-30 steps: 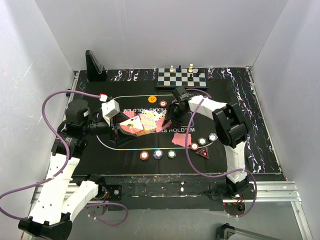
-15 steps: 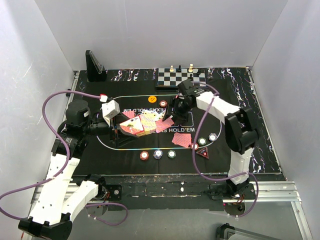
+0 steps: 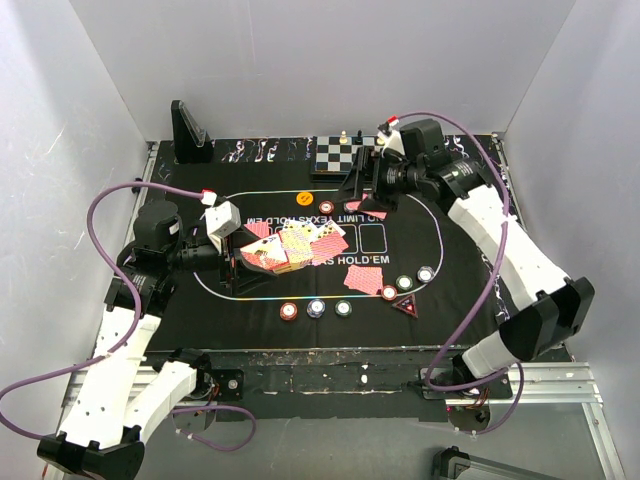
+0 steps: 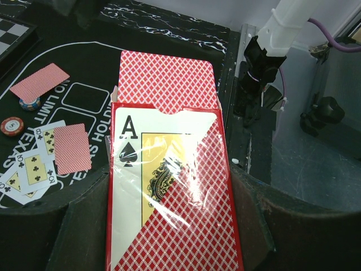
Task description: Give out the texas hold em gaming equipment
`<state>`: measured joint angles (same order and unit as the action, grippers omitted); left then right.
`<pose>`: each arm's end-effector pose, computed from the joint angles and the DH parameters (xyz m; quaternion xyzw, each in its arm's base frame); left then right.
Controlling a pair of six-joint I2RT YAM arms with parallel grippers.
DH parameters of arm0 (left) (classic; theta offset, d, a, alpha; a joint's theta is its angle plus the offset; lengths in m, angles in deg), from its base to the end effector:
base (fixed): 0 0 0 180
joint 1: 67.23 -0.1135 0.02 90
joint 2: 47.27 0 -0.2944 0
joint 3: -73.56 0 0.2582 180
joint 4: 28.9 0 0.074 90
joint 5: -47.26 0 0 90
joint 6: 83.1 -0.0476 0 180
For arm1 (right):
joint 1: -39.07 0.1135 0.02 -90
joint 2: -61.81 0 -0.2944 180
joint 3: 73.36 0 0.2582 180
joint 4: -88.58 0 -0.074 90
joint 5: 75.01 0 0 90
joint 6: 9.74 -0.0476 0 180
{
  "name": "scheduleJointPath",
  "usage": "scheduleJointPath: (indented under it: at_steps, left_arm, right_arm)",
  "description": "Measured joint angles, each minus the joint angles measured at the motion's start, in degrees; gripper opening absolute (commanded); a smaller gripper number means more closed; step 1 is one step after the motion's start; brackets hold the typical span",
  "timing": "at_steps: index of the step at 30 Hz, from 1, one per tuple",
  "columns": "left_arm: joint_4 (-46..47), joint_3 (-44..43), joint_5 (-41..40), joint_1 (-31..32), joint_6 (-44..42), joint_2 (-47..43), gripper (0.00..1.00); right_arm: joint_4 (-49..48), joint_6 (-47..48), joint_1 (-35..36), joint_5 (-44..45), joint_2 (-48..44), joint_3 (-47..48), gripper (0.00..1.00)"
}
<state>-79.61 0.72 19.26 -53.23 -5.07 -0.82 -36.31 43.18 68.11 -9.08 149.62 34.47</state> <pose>0.1220 -0.0737 0.4020 0.4340 0.6390 -0.4409 0.4571 0.2944 0.1856 0.4286 -0.0351 0.8725 0.4011 0.2770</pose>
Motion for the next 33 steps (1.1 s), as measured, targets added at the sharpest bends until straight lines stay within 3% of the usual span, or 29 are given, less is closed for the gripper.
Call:
scheduleJointPath:
  at_steps: [7, 20, 33]
  left_arm:
    - [0.0, 0.0, 0.0, 0.0, -0.3, 0.1, 0.00]
    - [-0.1, 0.0, -0.2, 0.0, -1.0, 1.7, 0.00]
    - [-0.2, 0.0, -0.5, -0.2, -1.1, 2.2, 0.00]
  right_arm:
    - [0.1, -1.7, 1.1, -0.4, -9.9, -10.9, 0.89]
    - [11.6, 3.6, 16.4, 15.5, -1.7, 1.9, 0.91]
    - [17.8, 5.4, 24.4, 21.7, 6.8, 15.7, 0.93]
